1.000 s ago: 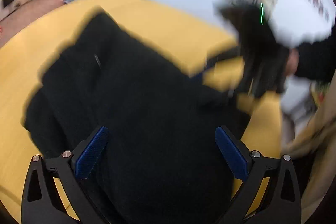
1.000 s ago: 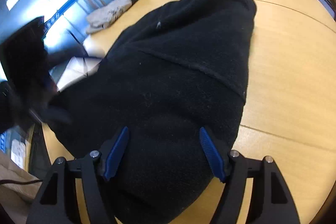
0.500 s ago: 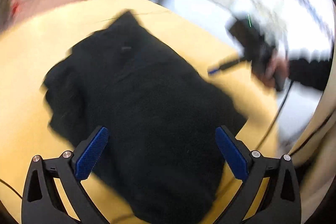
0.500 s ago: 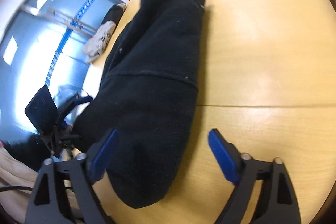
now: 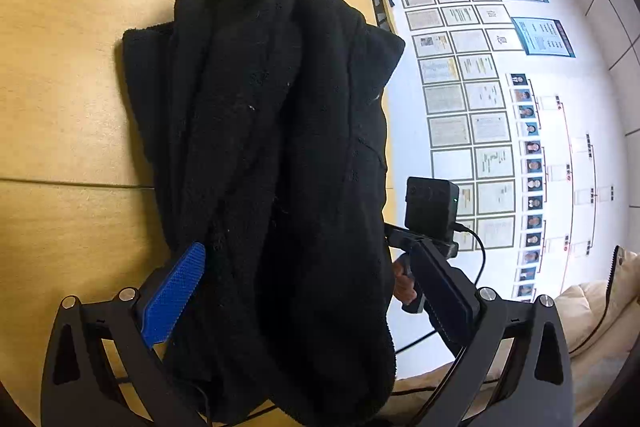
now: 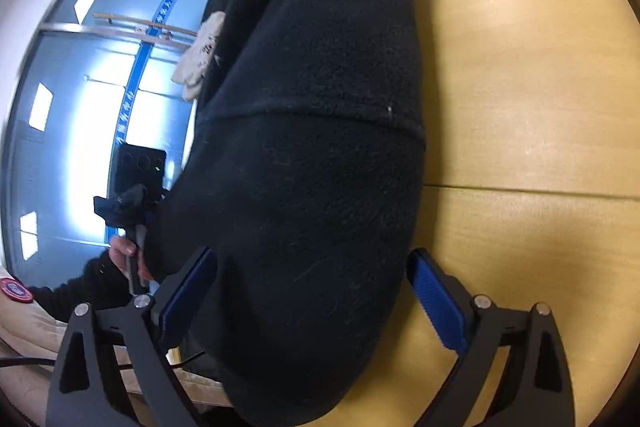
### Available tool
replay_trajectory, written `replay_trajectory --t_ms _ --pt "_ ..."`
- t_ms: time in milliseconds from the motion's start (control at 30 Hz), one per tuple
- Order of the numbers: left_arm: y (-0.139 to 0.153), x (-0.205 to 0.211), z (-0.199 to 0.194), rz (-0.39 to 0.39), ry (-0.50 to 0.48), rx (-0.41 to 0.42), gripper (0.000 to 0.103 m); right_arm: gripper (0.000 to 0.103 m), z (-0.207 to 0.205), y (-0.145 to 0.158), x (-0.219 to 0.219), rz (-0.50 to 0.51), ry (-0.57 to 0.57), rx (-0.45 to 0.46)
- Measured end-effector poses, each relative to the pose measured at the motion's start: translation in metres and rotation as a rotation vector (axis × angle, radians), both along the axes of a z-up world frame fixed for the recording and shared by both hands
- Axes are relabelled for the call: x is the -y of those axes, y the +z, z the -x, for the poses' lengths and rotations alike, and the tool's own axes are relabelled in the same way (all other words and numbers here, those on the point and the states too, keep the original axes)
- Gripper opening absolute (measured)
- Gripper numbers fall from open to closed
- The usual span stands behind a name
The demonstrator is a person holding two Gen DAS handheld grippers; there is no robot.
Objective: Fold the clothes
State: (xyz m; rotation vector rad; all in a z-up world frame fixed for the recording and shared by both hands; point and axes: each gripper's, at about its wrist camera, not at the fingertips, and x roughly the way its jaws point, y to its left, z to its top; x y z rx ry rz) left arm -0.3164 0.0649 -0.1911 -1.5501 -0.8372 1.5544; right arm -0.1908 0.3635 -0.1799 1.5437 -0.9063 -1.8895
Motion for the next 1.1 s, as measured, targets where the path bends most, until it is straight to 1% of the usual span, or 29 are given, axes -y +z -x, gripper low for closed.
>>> replay_trajectory --t_ms 67,133,167,200,267,300,400,467,600,733,833,867,900,933,1000,1033,1067,1100 --pt "0.003 0.004 -0.001 0.011 -0.006 -0.003 0.103 0.099 0.001 0.0 -0.001 -0.026 0.018 0.005" --pt "0.004 0.004 0.001 0.068 0.0 -0.003 0.103 0.099 -0.001 0.001 -0.003 -0.04 0.023 0.003" --pt "0.002 0.007 0.001 0.07 0.006 0.013 0.103 0.099 -0.002 0.002 -0.005 -0.044 0.02 0.002" --pt "-0.001 0.012 0.0 0.066 0.013 0.033 0.103 0.099 -0.004 0.003 -0.008 -0.046 0.014 0.004" --pt "-0.01 0.017 -0.003 0.033 0.02 0.054 0.103 0.099 -0.006 0.002 -0.009 -0.047 0.004 0.012" --pt "-0.012 0.015 -0.004 0.018 0.01 0.062 0.103 0.099 -0.007 0.001 -0.009 -0.047 0.001 0.015" --pt "-0.022 -0.005 -0.007 -0.015 -0.061 0.095 0.103 0.099 -0.007 -0.001 -0.009 -0.047 0.007 0.016" --pt "-0.028 -0.017 -0.01 -0.02 -0.094 0.117 0.103 0.099 -0.008 0.0 -0.011 -0.043 0.011 0.016" --pt "-0.032 -0.024 -0.01 -0.037 -0.094 0.13 0.103 0.099 0.001 0.002 -0.005 -0.034 0.029 0.009" --pt "-0.03 -0.035 -0.013 -0.024 -0.106 0.137 0.103 0.1 0.003 0.003 0.0 -0.02 0.04 -0.012" --pt "-0.027 -0.039 -0.015 -0.009 -0.1 0.133 0.103 0.1 0.005 0.009 0.016 -0.078 0.06 -0.035" --pt "-0.026 -0.041 -0.016 0.003 -0.095 0.129 0.103 0.098 0.006 0.011 0.019 -0.099 0.058 -0.033" --pt "-0.024 -0.043 -0.018 0.019 -0.092 0.122 0.103 0.089 0.006 0.012 0.021 -0.114 0.052 -0.03" --pt "-0.021 -0.046 -0.02 0.039 -0.098 0.107 0.102 0.084 0.005 0.012 0.021 -0.118 0.035 -0.024" --pt "-0.016 -0.051 -0.025 0.074 -0.105 0.082 0.102 0.071 0.003 0.014 0.022 -0.135 -0.001 -0.023" --pt "-0.014 -0.05 -0.027 0.083 -0.095 0.083 0.1 0.068 0.001 0.016 0.022 -0.146 -0.016 -0.027" --pt "-0.013 -0.049 -0.029 0.092 -0.084 0.086 0.093 0.062 -0.002 0.02 0.024 -0.16 -0.024 -0.038" --pt "-0.01 -0.047 -0.031 0.092 -0.078 0.082 0.088 0.057 -0.006 0.026 0.026 -0.181 -0.031 -0.053"
